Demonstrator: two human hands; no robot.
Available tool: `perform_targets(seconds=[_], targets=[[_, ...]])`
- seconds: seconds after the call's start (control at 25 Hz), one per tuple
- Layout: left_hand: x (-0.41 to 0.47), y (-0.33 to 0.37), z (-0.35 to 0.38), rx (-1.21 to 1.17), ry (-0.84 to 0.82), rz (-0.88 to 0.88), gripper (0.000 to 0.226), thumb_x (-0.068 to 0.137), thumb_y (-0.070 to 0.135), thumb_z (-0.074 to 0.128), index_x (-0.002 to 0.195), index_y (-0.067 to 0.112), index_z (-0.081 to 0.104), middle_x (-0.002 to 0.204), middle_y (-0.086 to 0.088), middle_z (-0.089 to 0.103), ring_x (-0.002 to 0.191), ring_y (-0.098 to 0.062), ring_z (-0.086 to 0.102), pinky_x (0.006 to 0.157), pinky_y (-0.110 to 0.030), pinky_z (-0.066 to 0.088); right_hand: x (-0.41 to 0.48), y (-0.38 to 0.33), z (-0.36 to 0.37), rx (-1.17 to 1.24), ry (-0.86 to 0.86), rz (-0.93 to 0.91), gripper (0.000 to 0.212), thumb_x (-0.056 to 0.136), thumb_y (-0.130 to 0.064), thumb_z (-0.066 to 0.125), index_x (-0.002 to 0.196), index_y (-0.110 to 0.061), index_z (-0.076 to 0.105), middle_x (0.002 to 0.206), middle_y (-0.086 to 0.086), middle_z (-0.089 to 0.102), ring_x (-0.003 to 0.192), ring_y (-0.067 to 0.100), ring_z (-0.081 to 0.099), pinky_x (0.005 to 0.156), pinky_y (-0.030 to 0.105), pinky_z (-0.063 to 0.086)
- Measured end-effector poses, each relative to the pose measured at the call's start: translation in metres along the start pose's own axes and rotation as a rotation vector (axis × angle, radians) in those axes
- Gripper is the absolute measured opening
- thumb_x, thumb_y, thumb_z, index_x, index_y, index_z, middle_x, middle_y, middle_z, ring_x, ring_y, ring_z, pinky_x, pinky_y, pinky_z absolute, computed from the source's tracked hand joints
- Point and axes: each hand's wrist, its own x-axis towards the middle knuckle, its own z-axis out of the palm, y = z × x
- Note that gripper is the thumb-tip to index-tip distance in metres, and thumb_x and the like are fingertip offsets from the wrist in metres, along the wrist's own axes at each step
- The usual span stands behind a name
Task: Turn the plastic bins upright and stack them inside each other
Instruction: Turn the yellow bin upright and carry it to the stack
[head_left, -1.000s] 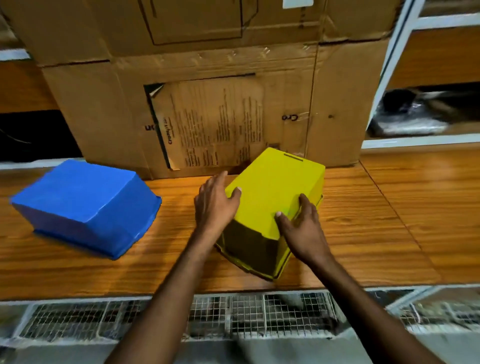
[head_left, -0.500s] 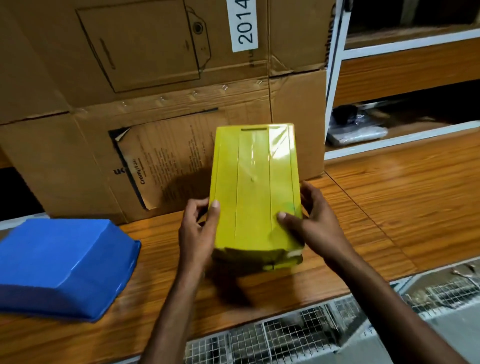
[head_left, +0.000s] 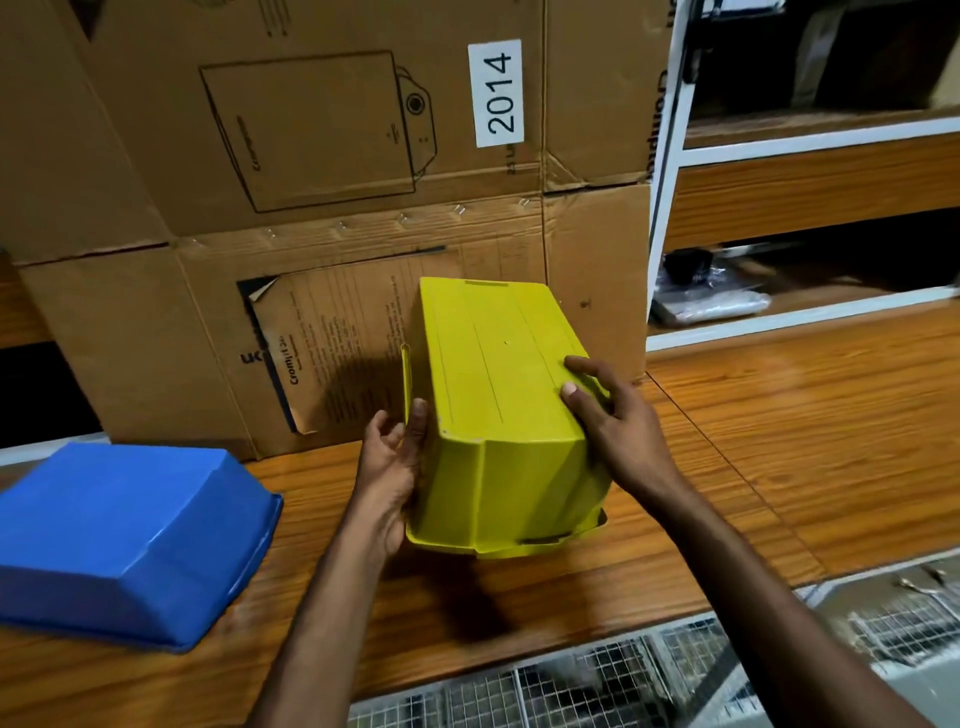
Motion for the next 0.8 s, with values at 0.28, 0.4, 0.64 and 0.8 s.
perform_targets(seconds=[0.28, 0.4, 0.64, 0.8], targets=[[-0.001, 0.003, 0.019, -0.241, 0.081, -0.037, 0.042, 0.092, 0.038, 0.071, 0.128, 0.016, 0.067, 0.119, -0.012, 0.074, 0.109, -0.034, 0.07, 0.091, -0.056, 0.058, -0.008, -0.029, 0.0, -0.384, -0.348, -0.041, 0.088, 0.085, -0.088, 0.039, 0.158, -0.04, 0.035, 0.172, -0.001, 0.022, 0.155, 0.026, 0.028, 0.123, 0.05, 0.031], [-0.011, 0.007, 0.043, -0.242, 0.06, 0.084, 0.035, 0.096, 0.043, 0.063, 0.121, 0.02, 0.068, 0.12, -0.009, 0.074, 0.114, -0.035, 0.069, 0.099, -0.062, 0.052, -0.014, -0.034, 0.008, -0.29, -0.374, -0.12, 0.097, 0.087, -0.078, 0.053, 0.164, -0.035, 0.012, 0.168, -0.005, 0.031, 0.148, 0.019, 0.04, 0.118, 0.044, 0.04], [-0.022, 0.026, 0.059, -0.295, -0.146, 0.108, 0.028, 0.104, 0.027, 0.053, 0.13, 0.02, 0.061, 0.112, 0.006, 0.076, 0.097, -0.01, 0.072, 0.076, -0.029, 0.059, -0.011, -0.038, -0.006, -0.357, -0.173, -0.194, 0.084, 0.095, -0.05, 0.061, 0.164, -0.033, 0.015, 0.167, -0.003, 0.033, 0.145, 0.025, 0.044, 0.113, 0.048, 0.045], [-0.026, 0.036, 0.063, -0.208, -0.281, 0.139, 0.039, 0.104, 0.025, 0.053, 0.142, 0.02, 0.05, 0.131, 0.001, 0.07, 0.112, -0.014, 0.07, 0.087, -0.031, 0.06, -0.023, -0.041, -0.006, -0.391, -0.256, -0.151, 0.084, 0.088, -0.069, 0.053, 0.162, -0.044, 0.021, 0.175, -0.006, 0.001, 0.16, 0.021, 0.007, 0.126, 0.054, 0.019]])
